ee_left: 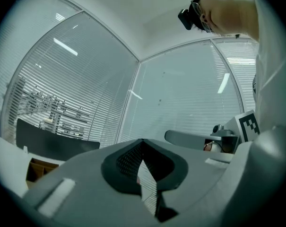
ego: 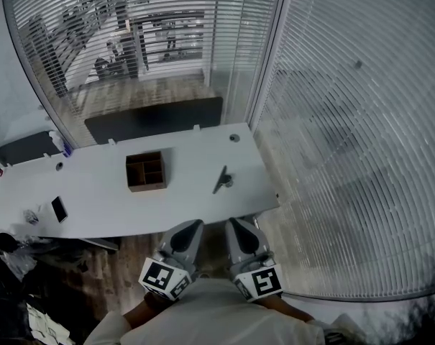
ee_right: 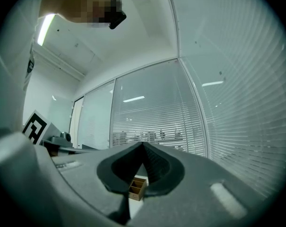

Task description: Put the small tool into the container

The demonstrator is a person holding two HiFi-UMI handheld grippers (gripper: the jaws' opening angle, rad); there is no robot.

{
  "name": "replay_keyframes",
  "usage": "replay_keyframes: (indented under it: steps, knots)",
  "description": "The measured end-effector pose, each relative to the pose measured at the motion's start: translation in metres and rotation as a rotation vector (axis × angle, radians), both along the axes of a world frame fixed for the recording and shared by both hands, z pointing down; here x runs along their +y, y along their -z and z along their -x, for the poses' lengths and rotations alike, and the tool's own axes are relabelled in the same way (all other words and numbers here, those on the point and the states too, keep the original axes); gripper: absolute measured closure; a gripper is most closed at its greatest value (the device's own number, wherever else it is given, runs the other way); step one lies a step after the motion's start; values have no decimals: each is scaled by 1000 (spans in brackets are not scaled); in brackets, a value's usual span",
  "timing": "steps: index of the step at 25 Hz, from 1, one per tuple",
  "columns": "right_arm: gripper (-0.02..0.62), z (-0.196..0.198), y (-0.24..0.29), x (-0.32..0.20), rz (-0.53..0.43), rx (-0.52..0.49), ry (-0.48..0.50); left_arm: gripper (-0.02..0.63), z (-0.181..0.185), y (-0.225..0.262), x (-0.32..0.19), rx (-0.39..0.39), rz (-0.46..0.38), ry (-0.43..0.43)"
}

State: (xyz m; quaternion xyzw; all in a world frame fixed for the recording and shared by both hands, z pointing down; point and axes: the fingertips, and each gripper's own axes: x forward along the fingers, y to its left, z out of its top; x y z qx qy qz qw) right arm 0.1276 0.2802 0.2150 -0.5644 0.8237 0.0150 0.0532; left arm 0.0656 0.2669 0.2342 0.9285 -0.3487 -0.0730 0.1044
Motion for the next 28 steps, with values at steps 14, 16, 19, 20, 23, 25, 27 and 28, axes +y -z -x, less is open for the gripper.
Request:
replay_keyframes:
  steps: [14,16,19,20,23,25,27,28]
  knots:
    - [595,8,-10,-56,22,-1,-1,604,18,-10,-58,21,22,35]
    - [595,11,-10,-65,22,4,1,604,20,-8,-67,26,19,35]
    - [595,16,-6,-83,24,6,1,604,24,-4,-84,31,18,32]
    - [595,19,-5,-89,23,7,2,604,26,-3,-90,31,18,31]
    - [595,28,-3,-108,25,7,8,604,34,-4,-109,32,20,30]
    - [595,35,0,-124,29,9,13,604,40,0,-126,29,26,34]
    - [595,40,1,-140,29,11,15,604,45,2,-141,28,28,36]
    - [595,42,1,-147,28,11,15,604,48,1,-148,28,28,35]
